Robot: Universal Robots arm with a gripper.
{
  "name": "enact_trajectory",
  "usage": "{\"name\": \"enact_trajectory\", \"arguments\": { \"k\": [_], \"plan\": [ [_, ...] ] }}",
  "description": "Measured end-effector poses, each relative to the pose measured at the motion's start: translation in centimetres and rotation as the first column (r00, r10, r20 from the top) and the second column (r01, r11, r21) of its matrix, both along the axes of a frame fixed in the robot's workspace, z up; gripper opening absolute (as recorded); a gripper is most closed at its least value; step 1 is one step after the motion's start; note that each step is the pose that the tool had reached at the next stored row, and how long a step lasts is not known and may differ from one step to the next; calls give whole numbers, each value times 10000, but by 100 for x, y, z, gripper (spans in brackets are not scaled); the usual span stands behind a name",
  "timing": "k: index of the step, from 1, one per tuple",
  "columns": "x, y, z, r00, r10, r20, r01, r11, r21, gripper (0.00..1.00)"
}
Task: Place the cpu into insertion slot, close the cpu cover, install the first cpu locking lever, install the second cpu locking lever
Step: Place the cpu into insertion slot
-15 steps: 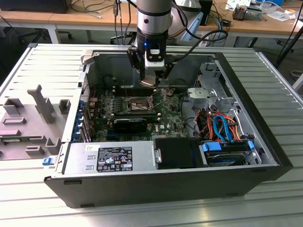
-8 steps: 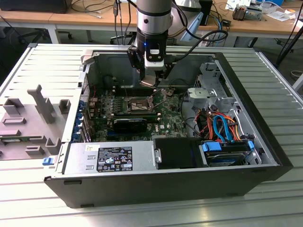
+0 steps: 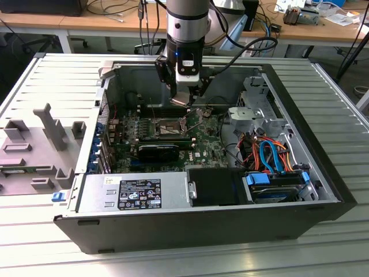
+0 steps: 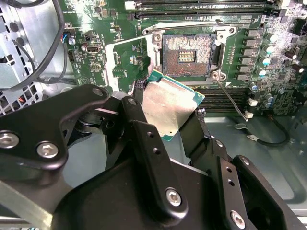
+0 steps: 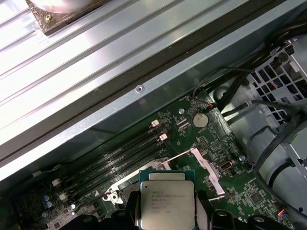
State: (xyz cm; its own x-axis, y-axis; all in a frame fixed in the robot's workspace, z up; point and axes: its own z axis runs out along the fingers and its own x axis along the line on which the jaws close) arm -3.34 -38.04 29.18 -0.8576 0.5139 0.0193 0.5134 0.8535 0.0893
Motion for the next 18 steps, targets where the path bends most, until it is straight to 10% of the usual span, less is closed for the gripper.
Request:
{"name": "enact_trajectory", "arguments": {
  "k": [18],
  "plan": [
    [0,0,-2,9999,-136,0,136,9999,0,55]
  ]
}}
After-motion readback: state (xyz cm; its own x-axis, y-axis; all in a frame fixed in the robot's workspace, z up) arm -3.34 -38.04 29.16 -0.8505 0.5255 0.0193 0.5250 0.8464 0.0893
